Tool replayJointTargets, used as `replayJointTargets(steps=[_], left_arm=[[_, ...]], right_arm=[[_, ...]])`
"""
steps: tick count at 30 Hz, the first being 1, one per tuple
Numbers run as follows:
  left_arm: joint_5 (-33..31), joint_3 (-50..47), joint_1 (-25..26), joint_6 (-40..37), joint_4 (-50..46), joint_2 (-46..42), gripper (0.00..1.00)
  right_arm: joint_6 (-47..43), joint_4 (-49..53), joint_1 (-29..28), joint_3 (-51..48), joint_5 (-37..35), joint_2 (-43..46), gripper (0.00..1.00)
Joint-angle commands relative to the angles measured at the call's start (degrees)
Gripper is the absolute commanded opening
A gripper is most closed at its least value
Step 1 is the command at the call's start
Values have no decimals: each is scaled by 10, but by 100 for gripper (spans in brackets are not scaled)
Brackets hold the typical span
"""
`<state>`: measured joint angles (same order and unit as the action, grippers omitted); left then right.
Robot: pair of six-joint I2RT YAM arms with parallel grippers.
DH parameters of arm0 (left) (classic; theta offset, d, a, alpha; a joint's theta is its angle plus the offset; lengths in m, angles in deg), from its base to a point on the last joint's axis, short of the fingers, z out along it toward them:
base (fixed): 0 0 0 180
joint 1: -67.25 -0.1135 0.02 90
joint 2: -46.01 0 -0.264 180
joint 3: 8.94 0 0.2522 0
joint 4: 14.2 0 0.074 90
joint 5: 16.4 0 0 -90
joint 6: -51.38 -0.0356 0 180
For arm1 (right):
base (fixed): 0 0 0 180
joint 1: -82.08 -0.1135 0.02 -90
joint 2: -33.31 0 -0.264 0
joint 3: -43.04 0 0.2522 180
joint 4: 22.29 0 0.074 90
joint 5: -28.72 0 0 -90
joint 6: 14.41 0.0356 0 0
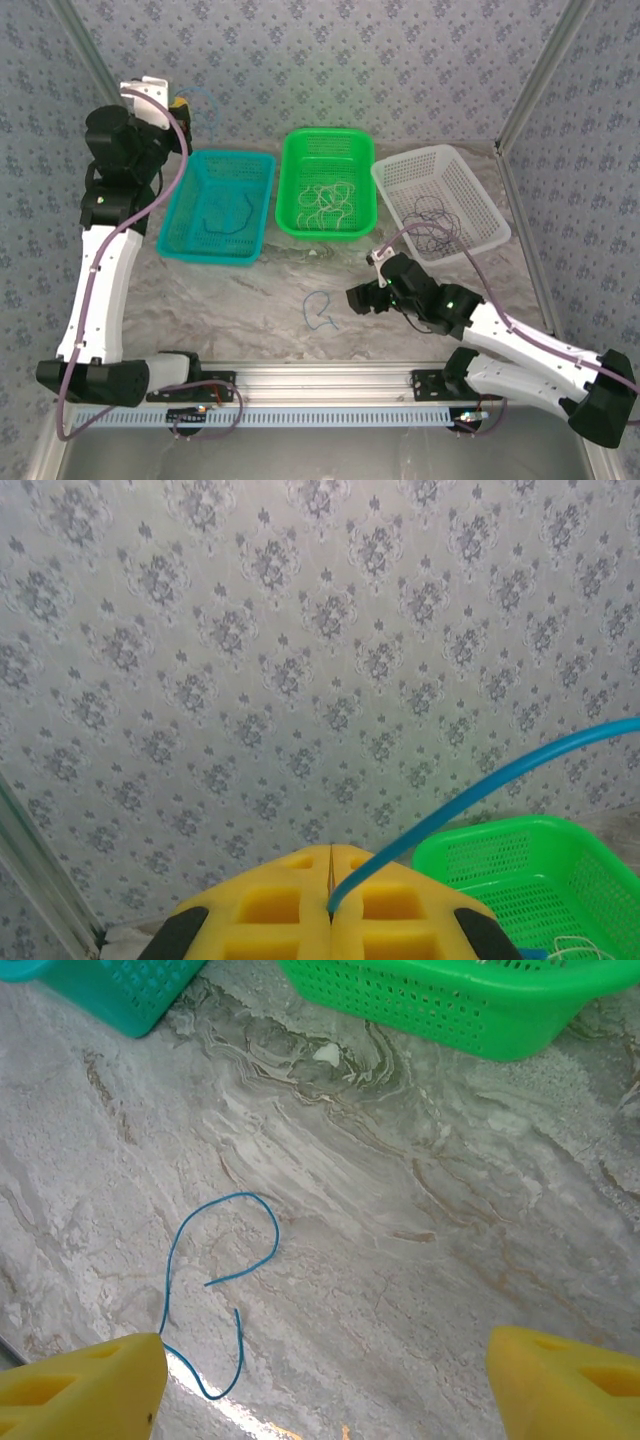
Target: Untangle the cables
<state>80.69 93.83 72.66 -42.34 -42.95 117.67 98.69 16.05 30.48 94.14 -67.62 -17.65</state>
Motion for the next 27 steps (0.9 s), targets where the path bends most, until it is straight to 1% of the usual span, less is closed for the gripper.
replayJointTargets(steps=[1, 5, 8, 11, 13, 15, 17, 19, 21, 23, 25, 27], left_arm=[[23, -20, -14, 22, 32, 9, 0], [28, -70, -21, 37, 49, 19, 0], [19, -109, -22, 55, 70, 26, 0], [7, -140, -25, 83, 67, 37, 1], [-5, -170, -29, 101, 65, 41, 4], [-19, -190, -35, 123, 53, 47, 5], [-23, -207, -47, 151, 37, 54, 9], [-28, -228, -55, 179, 27, 57, 19], [-37, -241, -55, 188, 13, 58, 27], [-38, -248, -55, 203, -6, 59, 38], [-34, -252, -55, 217, -30, 62, 50], [-20, -258, -55, 228, -49, 69, 66]], right_arm=[[13, -8, -6, -5, 5, -6, 85], [13, -9, -10, -2, 7, -19, 85], [13, -8, -17, -5, 12, -35, 84], [20, -2, -30, -11, 17, -58, 82], [18, -8, -43, -18, 34, -71, 81], [10, -16, -58, -23, 51, -84, 79], [2, -23, -72, -25, 61, -100, 78], [-9, -30, -86, -22, 70, -125, 78], [-20, -35, -99, -14, 77, -151, 77], [-32, -38, -112, -5, 75, -180, 77], [-39, -50, -122, 4, 67, -212, 77], [-48, -65, -128, 16, 75, -249, 77]])
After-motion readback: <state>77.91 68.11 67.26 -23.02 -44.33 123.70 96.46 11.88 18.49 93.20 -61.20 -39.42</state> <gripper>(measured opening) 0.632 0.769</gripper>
